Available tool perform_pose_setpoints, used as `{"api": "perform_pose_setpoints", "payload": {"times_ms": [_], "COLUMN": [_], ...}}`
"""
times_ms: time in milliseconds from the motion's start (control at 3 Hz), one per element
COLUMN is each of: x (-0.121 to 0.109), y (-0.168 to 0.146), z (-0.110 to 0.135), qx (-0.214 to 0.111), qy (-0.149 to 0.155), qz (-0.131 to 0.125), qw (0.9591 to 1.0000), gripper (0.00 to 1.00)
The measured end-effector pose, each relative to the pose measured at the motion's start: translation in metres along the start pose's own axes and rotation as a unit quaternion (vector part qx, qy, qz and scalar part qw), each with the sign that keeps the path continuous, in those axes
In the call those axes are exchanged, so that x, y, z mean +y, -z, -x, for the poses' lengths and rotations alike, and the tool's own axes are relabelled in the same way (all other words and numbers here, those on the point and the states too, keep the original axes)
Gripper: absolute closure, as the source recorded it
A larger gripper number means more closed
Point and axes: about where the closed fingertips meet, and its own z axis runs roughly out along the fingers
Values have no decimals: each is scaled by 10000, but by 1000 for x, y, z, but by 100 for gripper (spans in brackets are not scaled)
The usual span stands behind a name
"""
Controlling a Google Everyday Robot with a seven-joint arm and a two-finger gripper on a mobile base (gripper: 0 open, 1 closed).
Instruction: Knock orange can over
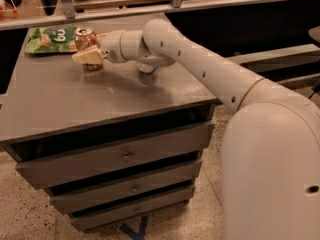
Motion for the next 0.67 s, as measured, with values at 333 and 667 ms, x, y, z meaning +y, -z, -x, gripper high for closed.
{"api": "perform_pose_setpoints", "payload": {"times_ms": [333, 667], "x": [1, 5], "y": [-3, 3], "z": [9, 37], "qx": [-132, 59], "qy": [151, 479], "qz": [106, 293], "qw": [9997, 9984], "gripper": [61, 83]}}
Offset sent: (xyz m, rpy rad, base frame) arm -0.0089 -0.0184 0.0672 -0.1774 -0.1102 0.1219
